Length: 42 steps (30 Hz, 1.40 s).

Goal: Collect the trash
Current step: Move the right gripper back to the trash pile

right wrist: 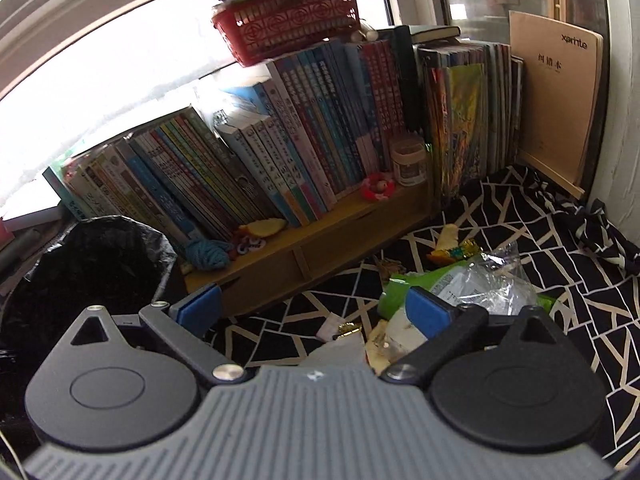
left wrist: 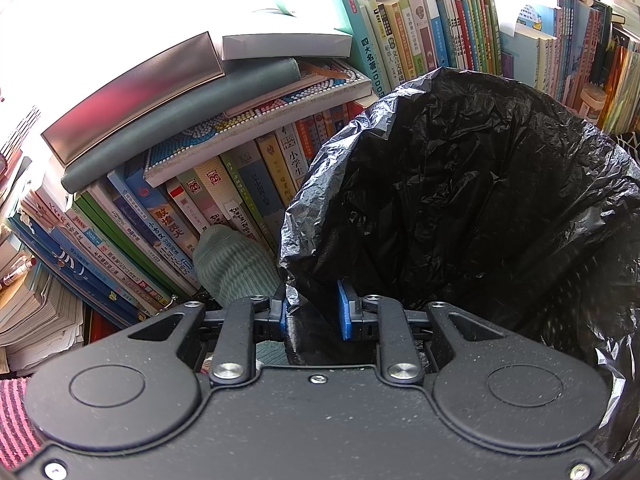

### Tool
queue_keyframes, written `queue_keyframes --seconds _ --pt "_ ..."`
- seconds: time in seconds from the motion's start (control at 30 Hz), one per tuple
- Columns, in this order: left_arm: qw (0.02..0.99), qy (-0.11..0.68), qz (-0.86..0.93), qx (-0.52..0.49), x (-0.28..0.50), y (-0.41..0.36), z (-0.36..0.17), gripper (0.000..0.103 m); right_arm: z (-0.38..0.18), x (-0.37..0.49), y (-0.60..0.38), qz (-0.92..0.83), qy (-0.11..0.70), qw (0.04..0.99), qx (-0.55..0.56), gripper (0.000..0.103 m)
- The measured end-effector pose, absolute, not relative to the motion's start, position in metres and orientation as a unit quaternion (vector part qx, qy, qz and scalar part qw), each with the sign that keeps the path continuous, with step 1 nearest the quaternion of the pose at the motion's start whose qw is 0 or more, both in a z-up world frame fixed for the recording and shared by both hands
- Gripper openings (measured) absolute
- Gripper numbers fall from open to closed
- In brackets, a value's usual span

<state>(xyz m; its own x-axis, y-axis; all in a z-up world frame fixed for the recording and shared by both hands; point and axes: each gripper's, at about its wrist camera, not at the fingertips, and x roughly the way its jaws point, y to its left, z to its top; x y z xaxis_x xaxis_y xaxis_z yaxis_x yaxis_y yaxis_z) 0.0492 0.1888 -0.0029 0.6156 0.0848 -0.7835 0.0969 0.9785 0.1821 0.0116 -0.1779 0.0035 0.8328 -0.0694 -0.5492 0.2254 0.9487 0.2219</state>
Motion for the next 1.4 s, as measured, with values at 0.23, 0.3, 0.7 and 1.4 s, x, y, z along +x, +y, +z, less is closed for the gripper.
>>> queue_keyframes --seconds 0.23,0.3,0.7,1.4 --pt "0.892 0.44 -0.004 0.104 0.049 0.191 -0.004 0.021 -0.038 0.026 -0.2 -0.108 0.334 0.925 0.148 0.096" --pt "0.892 0.44 -0.005 0.104 0.049 0.192 -0.005 0.021 -0.051 0.029 -0.204 -0.108 0.357 0.916 0.151 0.093" --pt "0.891 0.441 -0.006 0.103 0.05 0.191 -0.005 0.021 -0.107 0.043 -0.191 -0.085 0.468 0.867 0.146 0.079" --pt "0.874 0.478 0.01 0.09 0.063 0.188 -0.01 0.021 -0.112 0.039 -0.195 -0.105 0.48 0.86 0.142 0.062"
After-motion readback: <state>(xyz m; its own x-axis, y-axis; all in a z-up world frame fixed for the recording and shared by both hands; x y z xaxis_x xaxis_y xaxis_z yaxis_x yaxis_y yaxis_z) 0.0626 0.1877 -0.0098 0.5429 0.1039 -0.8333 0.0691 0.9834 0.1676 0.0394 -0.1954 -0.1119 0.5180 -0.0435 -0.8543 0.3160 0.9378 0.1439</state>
